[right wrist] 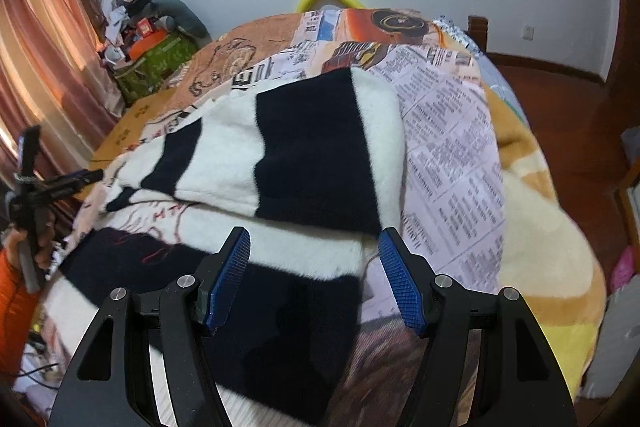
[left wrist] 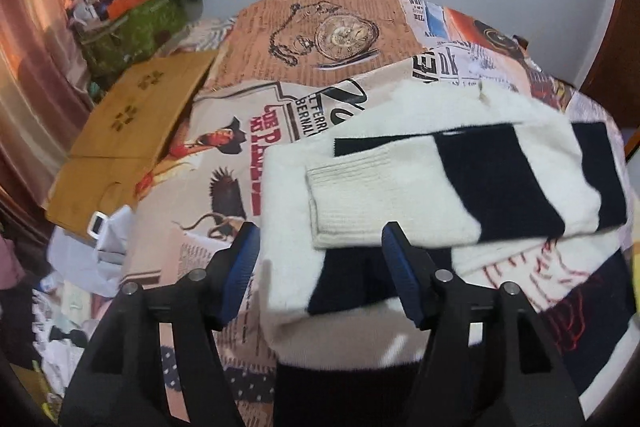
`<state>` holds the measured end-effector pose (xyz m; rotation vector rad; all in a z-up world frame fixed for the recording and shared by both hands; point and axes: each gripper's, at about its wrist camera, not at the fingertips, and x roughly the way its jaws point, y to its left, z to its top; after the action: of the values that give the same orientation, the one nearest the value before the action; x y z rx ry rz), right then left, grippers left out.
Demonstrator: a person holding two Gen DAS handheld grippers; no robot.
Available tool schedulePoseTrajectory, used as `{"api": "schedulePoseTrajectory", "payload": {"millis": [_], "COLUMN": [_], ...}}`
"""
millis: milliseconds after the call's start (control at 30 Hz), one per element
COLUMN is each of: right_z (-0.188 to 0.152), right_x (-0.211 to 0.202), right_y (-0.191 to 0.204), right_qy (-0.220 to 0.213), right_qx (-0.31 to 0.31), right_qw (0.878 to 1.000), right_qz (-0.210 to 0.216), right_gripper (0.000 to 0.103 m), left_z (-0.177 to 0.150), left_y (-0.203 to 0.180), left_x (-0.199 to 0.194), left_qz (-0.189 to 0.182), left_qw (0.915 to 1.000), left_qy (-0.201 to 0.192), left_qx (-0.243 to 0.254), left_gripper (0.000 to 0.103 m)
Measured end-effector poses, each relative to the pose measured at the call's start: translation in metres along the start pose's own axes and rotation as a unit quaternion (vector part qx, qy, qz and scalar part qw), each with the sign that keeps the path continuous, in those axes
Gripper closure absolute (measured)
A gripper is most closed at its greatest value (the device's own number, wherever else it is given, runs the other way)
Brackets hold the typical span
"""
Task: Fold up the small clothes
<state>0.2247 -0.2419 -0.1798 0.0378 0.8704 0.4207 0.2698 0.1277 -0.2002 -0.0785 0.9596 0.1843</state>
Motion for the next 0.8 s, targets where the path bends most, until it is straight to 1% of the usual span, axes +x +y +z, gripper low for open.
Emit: {"api": "schedulePoseTrajectory", "payload": {"millis": [167,267,300,333,367,400,433,467,500,533,667,700,800], "right_z": [0.014,0.019,0.021,0.022,0.022,0.023,0.023,0.024,0.024,0.024,0.028,0.03,0.035], "right_x": [0.009,0.015,0.016,0.018,0.019,0.021,0.022,0.022,0.023,0.023,0.02,0.018,0.016], "right_y": [-0.002,-0.004,-0.005,-0.005,-0.006,-0.006,-0.006,-0.006,-0.007,-0.007,-0.009,-0.009,-0.007], "right_qy": [-0.007,-0.008,-0.008,-0.008,-0.007,-0.006,-0.005,-0.004,-0.003,-0.003,-0.009,-0.012,-0.019], "right_qx": [-0.001,-0.001,0.0,0.0,-0.001,-0.002,-0.004,-0.006,-0.007,-0.008,-0.007,-0.008,-0.013], "right_qw": [1.0,1.0,1.0,1.0,0.999,0.999,0.999,0.999,0.999,0.999,0.999,0.999,0.999], "right_qz": [-0.018,-0.026,-0.028,-0.03,-0.032,-0.034,-0.037,-0.039,-0.039,-0.041,-0.042,-0.043,-0.043], "right_gripper": [0.04,0.04,0.04,0.04,0.04,0.04,0.04,0.04,0.04,0.04,0.04,0.04,0.04], "left_z": [0.012,0.016,0.017,0.017,0.019,0.022,0.025,0.027,0.03,0.031,0.038,0.04,0.047], "left_y": [0.011,0.008,0.006,0.005,0.004,0.003,0.001,0.0,-0.002,-0.004,-0.009,-0.009,-0.002], "left_x": [0.038,0.066,0.076,0.08,0.083,0.083,0.082,0.082,0.08,0.08,0.065,0.056,0.027], "left_qz": [-0.037,-0.057,-0.069,-0.073,-0.075,-0.079,-0.088,-0.091,-0.09,-0.089,-0.066,-0.066,-0.084], "left_qw": [0.9975,0.994,0.9922,0.9917,0.9918,0.9918,0.9916,0.9917,0.9922,0.9926,0.9964,0.997,0.9958], "left_qy": [0.047,0.081,0.092,0.094,0.091,0.089,0.084,0.081,0.077,0.075,0.048,0.035,-0.003], "left_qx": [-0.037,-0.046,-0.049,-0.049,-0.049,-0.048,-0.045,-0.043,-0.039,-0.037,-0.022,-0.022,-0.037], "left_gripper": [0.04,0.04,0.04,0.04,0.041,0.048,0.063,0.072,0.089,0.094,0.096,0.096,0.096]}}
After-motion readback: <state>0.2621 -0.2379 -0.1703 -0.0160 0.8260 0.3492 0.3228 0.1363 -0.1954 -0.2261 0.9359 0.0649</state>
